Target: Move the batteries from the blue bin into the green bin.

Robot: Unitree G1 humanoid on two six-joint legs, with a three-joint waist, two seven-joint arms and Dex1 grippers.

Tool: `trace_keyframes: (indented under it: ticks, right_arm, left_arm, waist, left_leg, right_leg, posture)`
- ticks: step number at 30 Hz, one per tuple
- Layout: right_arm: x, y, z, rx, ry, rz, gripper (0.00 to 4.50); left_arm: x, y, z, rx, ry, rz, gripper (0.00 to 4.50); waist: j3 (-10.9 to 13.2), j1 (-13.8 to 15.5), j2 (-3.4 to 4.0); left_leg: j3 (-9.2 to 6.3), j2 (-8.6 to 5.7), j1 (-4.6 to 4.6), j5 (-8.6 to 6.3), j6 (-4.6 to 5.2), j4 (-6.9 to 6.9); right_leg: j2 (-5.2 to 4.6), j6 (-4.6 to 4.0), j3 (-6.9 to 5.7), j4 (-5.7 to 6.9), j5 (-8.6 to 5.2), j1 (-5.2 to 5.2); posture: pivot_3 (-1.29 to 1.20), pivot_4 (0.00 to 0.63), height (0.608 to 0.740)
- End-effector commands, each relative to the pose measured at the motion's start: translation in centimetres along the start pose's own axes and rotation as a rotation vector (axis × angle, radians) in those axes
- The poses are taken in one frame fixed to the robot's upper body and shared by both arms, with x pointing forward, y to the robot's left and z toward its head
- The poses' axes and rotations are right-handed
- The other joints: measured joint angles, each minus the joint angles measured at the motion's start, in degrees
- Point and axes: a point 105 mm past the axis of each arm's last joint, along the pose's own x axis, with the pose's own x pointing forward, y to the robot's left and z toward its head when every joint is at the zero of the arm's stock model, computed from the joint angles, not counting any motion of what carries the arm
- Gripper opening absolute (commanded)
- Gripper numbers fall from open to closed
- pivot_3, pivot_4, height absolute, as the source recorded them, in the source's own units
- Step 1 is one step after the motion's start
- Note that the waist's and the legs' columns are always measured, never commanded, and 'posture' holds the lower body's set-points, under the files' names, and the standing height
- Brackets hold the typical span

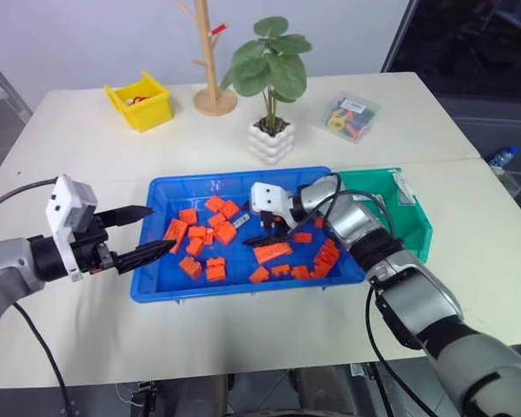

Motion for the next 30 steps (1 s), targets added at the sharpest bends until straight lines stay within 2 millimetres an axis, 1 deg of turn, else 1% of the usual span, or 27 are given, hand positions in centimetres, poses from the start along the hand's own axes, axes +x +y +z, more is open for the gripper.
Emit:
trace_keyframes:
  ticks: [1,3,5,8,9,10,15,20,24,27,30]
  right_arm:
    - [-0.3,-0.8,0.8,0.02,-0.028,-0.003,4.11]
    - [-0.2,-1.0,0.6,0.025,-0.021,-0.001,3.48]
    - [-0.1,-1.1,0.5,0.026,-0.014,0.0,2.61]
    - [0.0,-1.2,0.7,0.024,-0.016,0.004,1.09]
    - [0.0,-1.3,0.8,0.023,-0.019,0.003,0.69]
    - [0.0,-1.3,0.9,0.022,-0.021,0.001,0.2]
    - [-0.3,-1.7,1.3,0.017,-0.039,-0.016,0.2]
    - [-1.6,-2.8,2.4,-0.003,-0.065,-0.066,0.2]
    - [-4.4,-4.5,5.0,-0.067,-0.124,-0.156,0.2]
    - [-7.6,-5.4,7.3,-0.119,-0.163,-0.245,0.2]
    - [-11.8,-5.5,8.0,-0.132,-0.155,-0.33,0.2]
  left_arm:
    - [-0.2,-0.3,1.1,0.052,-0.04,0.012,4.5]
    - [-0.2,-0.3,1.0,0.05,-0.044,0.018,4.5]
    - [-0.3,-0.3,1.0,0.049,-0.048,0.025,4.5]
    - [-0.3,-0.4,1.0,0.049,-0.052,0.031,4.5]
    - [-0.3,-0.4,1.0,0.048,-0.053,0.032,4.5]
    - [-0.3,-0.4,1.0,0.048,-0.054,0.033,4.5]
    - [-0.3,-0.4,1.1,0.047,-0.056,0.032,4.5]
    - [0.0,-0.3,1.1,0.043,-0.061,0.019,4.5]
    - [0.8,-0.5,1.0,0.042,-0.06,-0.027,4.5]
    - [1.7,-0.6,1.4,0.055,-0.071,-0.08,4.5]
    - [3.2,0.1,2.6,0.057,-0.133,-0.124,4.5]
  waist:
    - [0.0,-0.2,0.0]
    - [0.0,-0.3,0.0]
    - [0.0,-0.3,0.0]
    - [0.0,-0.3,0.0]
    - [0.0,-0.3,0.0]
    - [0.0,-0.3,0.0]
    - [0.0,-0.3,0.0]
    - [0.0,-0.3,0.01]
    - [0.0,-0.2,0.03]
    - [0.0,-0.1,0.05]
    - [0.0,0.4,0.04]
  left_leg:
    - [-0.02,0.02,0.0,0.0,0.0,-0.01]
    - [-0.03,0.03,0.0,0.0,0.0,-0.01]
    - [-0.04,0.04,0.01,0.0,0.0,-0.02]
    - [-0.05,0.06,0.02,0.0,0.0,-0.03]
    - [-0.05,0.06,0.02,0.0,0.0,-0.03]
    - [-0.06,0.06,0.02,0.0,-0.01,-0.03]
    - [-0.06,0.06,0.02,0.0,-0.01,-0.03]
    - [-0.06,0.06,0.02,0.0,-0.01,-0.03]
    - [-0.06,0.06,0.02,0.01,-0.02,-0.02]
    - [-0.06,0.06,0.01,0.01,-0.03,-0.02]
    - [-0.09,0.06,0.0,0.02,-0.03,-0.01]
  right_leg:
    - [0.03,-0.01,0.0,0.0,0.01,0.0]
    - [0.05,-0.03,0.0,0.01,0.01,0.0]
    - [0.07,-0.05,0.0,0.02,0.02,-0.01]
    - [0.09,-0.07,0.0,0.04,0.01,-0.03]
    - [0.1,-0.08,0.0,0.05,0.01,-0.03]
    - [0.1,-0.08,0.0,0.05,0.01,-0.03]
    - [0.11,-0.09,0.0,0.06,0.01,-0.03]
    - [0.11,-0.09,0.0,0.06,0.01,-0.04]
    - [0.11,-0.09,0.0,0.07,0.01,-0.04]
    - [0.11,-0.09,0.0,0.07,0.01,-0.05]
    - [0.11,-0.09,-0.02,0.07,0.01,-0.04]
  posture:
    - [0.0,0.15,0.74]
    - [0.0,0.15,0.74]
    - [0.0,0.15,0.74]
    - [0.0,0.15,0.74]
    - [0.0,0.15,0.74]
    - [0.0,0.15,0.74]
    - [0.0,0.15,0.74]
    - [0.0,0.15,0.74]
    - [0.0,0.15,0.74]
    - [0.0,0.15,0.74]
    - [0.0,0.15,0.74]
